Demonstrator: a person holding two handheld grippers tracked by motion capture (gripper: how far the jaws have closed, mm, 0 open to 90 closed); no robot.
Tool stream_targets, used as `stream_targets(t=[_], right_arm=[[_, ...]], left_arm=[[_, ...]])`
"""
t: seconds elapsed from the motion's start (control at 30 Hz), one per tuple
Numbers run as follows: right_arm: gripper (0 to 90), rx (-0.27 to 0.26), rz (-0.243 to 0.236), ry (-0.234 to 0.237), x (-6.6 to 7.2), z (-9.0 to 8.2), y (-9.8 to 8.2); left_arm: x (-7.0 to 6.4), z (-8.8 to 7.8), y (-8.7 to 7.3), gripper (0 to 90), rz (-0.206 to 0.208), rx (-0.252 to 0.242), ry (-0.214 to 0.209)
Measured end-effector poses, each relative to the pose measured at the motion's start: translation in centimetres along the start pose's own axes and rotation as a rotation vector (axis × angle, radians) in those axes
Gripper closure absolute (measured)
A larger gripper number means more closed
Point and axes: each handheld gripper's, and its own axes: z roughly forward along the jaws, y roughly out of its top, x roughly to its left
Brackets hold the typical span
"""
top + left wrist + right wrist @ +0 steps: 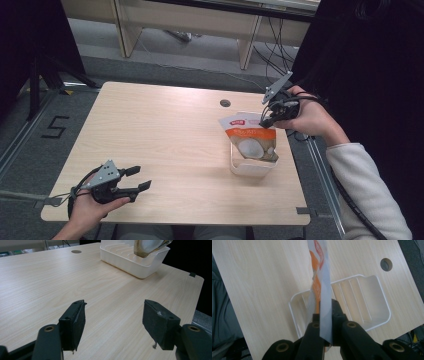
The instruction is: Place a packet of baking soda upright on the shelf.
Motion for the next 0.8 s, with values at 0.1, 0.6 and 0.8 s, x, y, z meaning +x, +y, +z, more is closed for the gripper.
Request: stream_targets(t=[0.1, 0.6, 0.8], right_arm=[[90.0, 0.003, -0.010, -0.006, 0.00, 0.03, 0.04], [90.0, 0.003, -0.075, -0.029, 0.07, 0.38, 0.76], [90.0, -0.005, -0.078, -0.048, 0.11, 0.47, 0.85]], left_arm=[[-0.06, 0.00, -0.01, 34.2, -0.008, -0.001, 0.002], [-0.11, -0.08, 0.01, 34.3, -0.012, -0.002, 0.012], [-0.05, -0.08, 0.04, 34.3, -0.001, -0.002, 0.007]])
